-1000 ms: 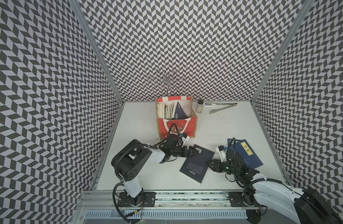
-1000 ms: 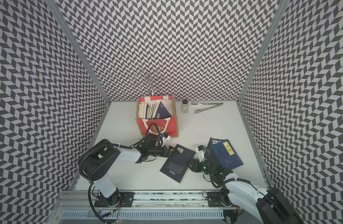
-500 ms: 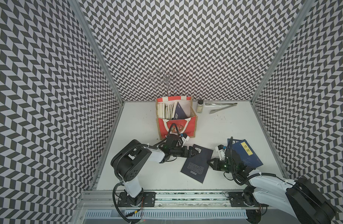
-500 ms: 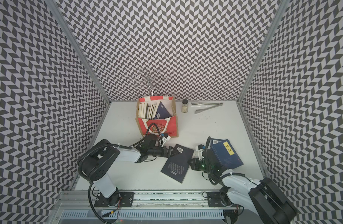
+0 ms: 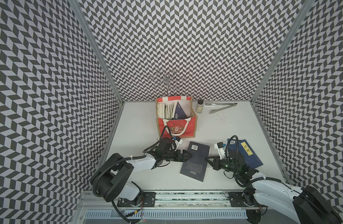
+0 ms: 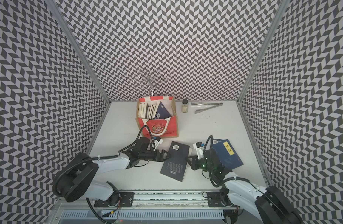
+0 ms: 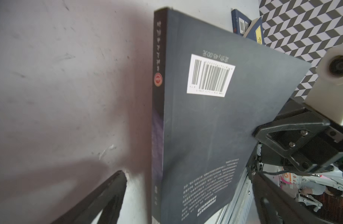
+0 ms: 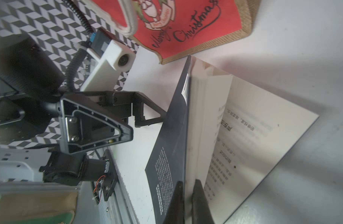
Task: Put the books into the canvas bag
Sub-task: Pick up the book from the center of the board.
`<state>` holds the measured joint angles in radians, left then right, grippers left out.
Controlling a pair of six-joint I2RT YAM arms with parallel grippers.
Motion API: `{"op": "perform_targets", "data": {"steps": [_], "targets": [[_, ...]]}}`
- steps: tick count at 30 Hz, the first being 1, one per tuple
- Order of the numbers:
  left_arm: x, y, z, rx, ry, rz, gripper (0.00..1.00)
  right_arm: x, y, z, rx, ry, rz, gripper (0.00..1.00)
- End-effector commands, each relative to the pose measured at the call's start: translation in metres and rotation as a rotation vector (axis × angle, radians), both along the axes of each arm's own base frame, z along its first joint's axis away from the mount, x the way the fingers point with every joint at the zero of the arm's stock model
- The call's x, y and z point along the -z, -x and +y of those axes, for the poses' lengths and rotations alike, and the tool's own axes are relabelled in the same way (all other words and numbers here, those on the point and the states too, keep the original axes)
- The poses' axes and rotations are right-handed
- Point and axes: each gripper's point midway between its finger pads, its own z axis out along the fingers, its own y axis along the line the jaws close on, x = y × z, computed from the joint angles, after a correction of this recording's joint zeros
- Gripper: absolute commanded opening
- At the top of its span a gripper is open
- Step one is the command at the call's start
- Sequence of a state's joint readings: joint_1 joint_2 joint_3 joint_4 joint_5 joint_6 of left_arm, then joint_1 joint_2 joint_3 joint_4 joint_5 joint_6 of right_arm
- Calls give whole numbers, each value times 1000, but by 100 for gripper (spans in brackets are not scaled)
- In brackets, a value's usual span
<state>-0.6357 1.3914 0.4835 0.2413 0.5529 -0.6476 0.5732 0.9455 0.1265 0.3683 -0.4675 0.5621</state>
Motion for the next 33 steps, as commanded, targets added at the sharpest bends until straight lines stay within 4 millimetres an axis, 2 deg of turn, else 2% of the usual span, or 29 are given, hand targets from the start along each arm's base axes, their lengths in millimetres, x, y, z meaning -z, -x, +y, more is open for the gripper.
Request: {"op": "perform_targets", "data": {"steps": [1,6,11,15,21,23,26,29,33], "targets": [[-18,-1,10,-25,5,-53,100,-44,6,13,-112,-95,-213,2],[-48,11,8,19,101,-97,100,-69,20,19,-205,-154,-310,0],[-62,20,2,66,167,-104,99,-87,32,26,-296,-204,-365,0],[-67,22,2,73,185,-123,98,-93,43,29,-368,-230,-391,0],[-60,21,1,73,178,-110,98,-102,54,30,-424,-266,-421,0],[-64,23,-2,92,200,-114,93,-101,51,29,-401,-258,-415,0],[-78,28,-4,117,252,-142,73,-95,40,28,-348,-225,-397,0],[-90,30,-2,114,275,-178,59,-90,34,27,-322,-200,-385,0],[-97,35,-1,128,311,-196,63,-93,38,29,-348,-220,-394,0]]}}
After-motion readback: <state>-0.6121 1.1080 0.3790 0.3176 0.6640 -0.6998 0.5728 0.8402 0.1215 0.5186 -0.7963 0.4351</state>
